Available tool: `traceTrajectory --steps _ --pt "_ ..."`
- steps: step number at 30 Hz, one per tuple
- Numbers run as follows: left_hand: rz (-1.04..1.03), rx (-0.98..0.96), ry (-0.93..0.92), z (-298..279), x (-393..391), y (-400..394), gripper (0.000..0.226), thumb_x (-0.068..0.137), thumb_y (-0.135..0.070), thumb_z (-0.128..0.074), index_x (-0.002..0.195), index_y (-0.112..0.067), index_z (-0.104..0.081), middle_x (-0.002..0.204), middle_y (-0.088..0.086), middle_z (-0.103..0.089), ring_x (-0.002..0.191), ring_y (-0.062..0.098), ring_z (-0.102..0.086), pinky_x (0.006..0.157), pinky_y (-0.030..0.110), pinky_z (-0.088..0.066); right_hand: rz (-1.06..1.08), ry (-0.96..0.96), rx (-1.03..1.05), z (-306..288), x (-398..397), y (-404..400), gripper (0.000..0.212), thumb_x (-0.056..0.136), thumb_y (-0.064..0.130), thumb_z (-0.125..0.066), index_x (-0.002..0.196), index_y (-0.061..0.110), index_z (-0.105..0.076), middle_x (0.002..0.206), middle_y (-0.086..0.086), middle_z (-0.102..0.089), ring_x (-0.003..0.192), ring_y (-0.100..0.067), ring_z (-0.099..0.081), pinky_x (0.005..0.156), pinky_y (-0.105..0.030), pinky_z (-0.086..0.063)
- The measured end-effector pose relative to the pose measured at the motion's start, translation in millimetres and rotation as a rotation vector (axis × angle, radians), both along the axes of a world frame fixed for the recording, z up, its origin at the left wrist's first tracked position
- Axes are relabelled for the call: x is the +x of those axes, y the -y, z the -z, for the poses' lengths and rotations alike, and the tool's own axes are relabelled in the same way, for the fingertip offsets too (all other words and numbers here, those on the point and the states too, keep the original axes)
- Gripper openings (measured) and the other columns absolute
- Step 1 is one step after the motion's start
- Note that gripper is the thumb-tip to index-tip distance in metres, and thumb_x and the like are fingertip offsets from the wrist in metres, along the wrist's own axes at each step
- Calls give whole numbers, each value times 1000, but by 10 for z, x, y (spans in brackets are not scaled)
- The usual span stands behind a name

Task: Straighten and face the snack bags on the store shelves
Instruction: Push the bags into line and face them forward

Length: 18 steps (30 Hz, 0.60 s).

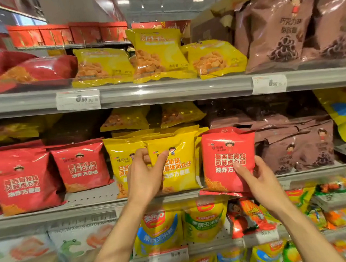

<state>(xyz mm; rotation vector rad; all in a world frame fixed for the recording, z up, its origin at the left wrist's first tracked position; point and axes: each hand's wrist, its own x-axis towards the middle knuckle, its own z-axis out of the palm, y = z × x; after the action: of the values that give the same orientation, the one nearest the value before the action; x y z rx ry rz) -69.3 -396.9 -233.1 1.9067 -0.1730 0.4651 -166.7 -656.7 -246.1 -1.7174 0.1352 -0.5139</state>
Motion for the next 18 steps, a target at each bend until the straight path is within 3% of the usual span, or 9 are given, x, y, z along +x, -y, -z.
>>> traceTrajectory --steps 4,10,13,18 --pt "-19 47 5 -29 88 187 49 82 -76 -60 83 -30 -43 78 18 -64 67 32 -68 65 52 -52 -5 -5 59 32 17 48 25 95 29 -66 118 24 -57 112 6 -72 94 -2 -72 72 -14 -56" --pt "-27 76 13 -99 114 379 40 92 -58 -63 94 -21 -50 61 0 -64 53 14 -69 58 48 -56 -23 -29 95 90 34 104 26 94 32 -66 118 27 -56 113 6 -72 98 -5 -72 77 -22 -57" --pt "-14 256 -26 11 128 424 44 93 -65 -56 92 -22 -47 64 2 -67 61 22 -68 62 48 -54 -19 -44 82 115 32 136 32 92 36 -66 121 26 -57 116 4 -72 99 -6 -72 84 -28 -58" --pt "27 281 -73 169 161 439 48 92 -71 -50 93 -23 -42 63 3 -68 55 24 -69 56 50 -57 -26 -83 73 172 30 146 38 91 42 -67 124 27 -57 116 3 -72 102 -12 -72 90 -39 -60"
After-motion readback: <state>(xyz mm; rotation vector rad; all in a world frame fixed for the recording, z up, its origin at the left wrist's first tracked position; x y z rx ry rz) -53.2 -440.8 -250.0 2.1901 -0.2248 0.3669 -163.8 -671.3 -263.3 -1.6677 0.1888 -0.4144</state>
